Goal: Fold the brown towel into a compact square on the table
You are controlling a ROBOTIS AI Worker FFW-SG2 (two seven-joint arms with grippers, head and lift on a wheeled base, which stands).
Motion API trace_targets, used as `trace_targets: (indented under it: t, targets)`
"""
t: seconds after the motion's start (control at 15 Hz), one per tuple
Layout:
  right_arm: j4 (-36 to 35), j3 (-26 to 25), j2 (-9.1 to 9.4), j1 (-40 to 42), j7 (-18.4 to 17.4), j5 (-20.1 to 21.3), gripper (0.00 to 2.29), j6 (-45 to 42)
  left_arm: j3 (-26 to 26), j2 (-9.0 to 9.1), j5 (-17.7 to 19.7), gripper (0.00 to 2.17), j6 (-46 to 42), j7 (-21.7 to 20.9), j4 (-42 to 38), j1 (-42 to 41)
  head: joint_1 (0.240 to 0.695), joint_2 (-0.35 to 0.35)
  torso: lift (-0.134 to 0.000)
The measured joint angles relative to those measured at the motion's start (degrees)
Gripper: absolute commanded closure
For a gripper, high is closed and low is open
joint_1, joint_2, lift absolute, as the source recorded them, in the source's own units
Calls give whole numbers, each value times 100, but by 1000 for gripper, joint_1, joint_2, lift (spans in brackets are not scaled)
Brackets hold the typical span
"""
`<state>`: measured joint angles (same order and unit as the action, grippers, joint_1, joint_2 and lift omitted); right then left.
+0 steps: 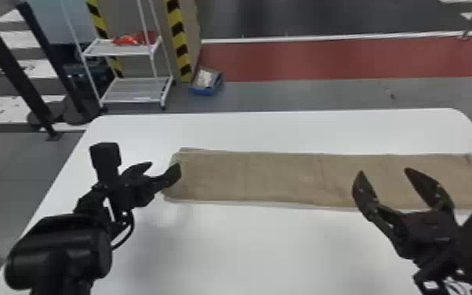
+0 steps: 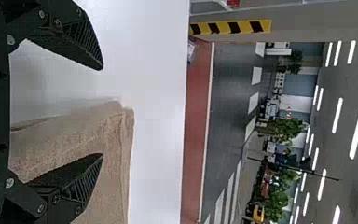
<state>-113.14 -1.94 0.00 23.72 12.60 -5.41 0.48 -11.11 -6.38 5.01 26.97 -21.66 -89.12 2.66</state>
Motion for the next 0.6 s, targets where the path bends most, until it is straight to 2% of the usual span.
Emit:
trace_targets:
  t: [0.27, 0.4, 0.47, 0.6]
  targets:
    - [27, 133, 0, -55, 119, 122, 127, -35, 34, -4, -79, 272, 237, -58, -20, -60, 695, 117, -123]
    - [39, 150, 0, -72, 111, 115, 127, -35, 65, -4, -150, 421, 274, -65, -25, -63, 695, 117, -123]
    - [49, 151, 0, -76, 114, 102, 127, -39, 84, -4, -199, 421, 338, -95, -26, -64, 695, 117, -123]
    - [60, 152, 0, -74, 119, 68, 127, -50, 138, -4, -252, 761, 524, -172, -44, -64, 695, 110, -123]
